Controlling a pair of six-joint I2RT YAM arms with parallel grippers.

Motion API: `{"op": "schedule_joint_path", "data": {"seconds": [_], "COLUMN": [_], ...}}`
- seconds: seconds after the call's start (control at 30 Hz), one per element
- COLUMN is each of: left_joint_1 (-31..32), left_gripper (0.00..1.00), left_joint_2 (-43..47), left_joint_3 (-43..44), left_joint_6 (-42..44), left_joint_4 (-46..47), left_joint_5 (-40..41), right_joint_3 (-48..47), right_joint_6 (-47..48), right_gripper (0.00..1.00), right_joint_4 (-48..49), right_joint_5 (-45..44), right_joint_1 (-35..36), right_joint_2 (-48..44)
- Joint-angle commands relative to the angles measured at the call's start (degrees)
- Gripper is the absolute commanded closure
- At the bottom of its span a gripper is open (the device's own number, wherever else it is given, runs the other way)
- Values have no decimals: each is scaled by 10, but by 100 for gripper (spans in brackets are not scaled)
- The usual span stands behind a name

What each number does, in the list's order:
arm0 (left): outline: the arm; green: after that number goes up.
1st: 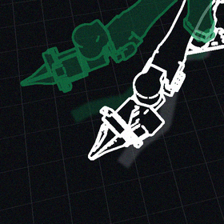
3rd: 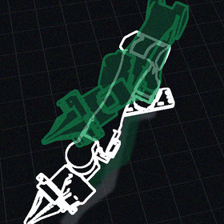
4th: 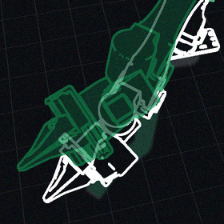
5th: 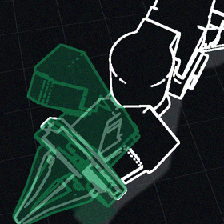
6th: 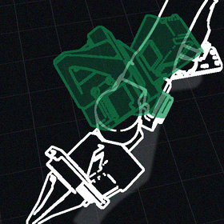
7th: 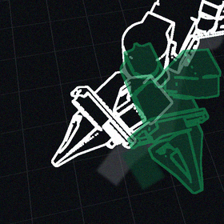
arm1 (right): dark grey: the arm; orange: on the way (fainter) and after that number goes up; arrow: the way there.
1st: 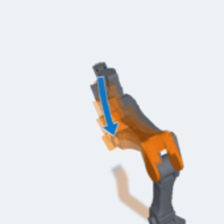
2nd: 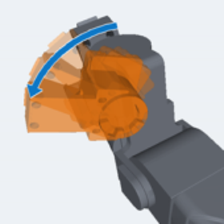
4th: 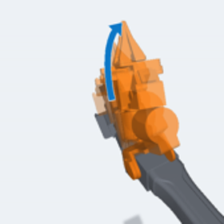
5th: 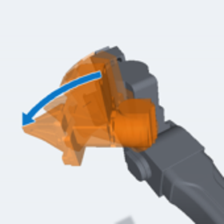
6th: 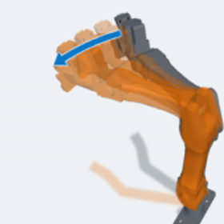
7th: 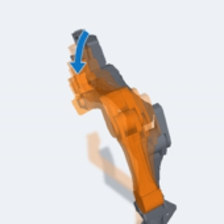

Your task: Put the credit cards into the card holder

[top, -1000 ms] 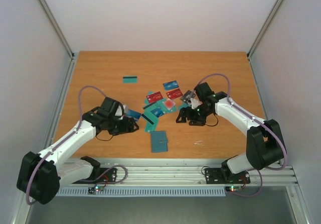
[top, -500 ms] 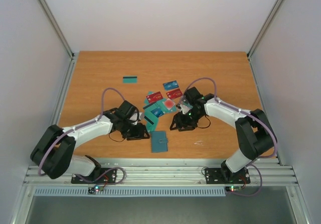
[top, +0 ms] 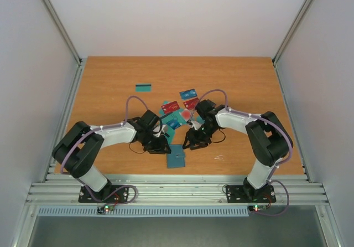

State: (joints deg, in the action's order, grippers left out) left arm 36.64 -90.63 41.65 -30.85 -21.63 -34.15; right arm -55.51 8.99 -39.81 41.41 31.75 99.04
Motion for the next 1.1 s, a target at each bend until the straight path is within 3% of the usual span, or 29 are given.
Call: {"op": "schedule_joint_path", "data": {"seconds": [0.0, 0.43, 0.6, 0.83, 0.97, 1.07], "left_joint_1": [6, 16, 22, 22, 22, 22], "left_gripper": [68, 79, 79, 79, 74, 64], "left_joint_2": [-25, -95, -118, -112, -102, -84], "left_joint_3": [21, 84, 120, 133, 138, 162], "left_joint_6": [11, 15, 16, -3, -1, 24], "left_joint_4": [34, 44, 36, 30, 3, -52], "left_joint_5": [-16, -21, -22, -24, -11, 18], "right_joint_3": [-26, -54, -63, -79, -84, -84], "right_joint_6": [11, 8, -1, 1, -2, -20], "right_gripper": [53, 69, 77, 77, 76, 74], "right_joint_4": [8, -2, -23, -39, -58, -70], "right_joint_5": [22, 14, -43, -99, -140, -162], "right_joint_1": [10, 12, 11, 7, 7, 7], "right_joint_2": [22, 62, 66, 60, 43, 18]}}
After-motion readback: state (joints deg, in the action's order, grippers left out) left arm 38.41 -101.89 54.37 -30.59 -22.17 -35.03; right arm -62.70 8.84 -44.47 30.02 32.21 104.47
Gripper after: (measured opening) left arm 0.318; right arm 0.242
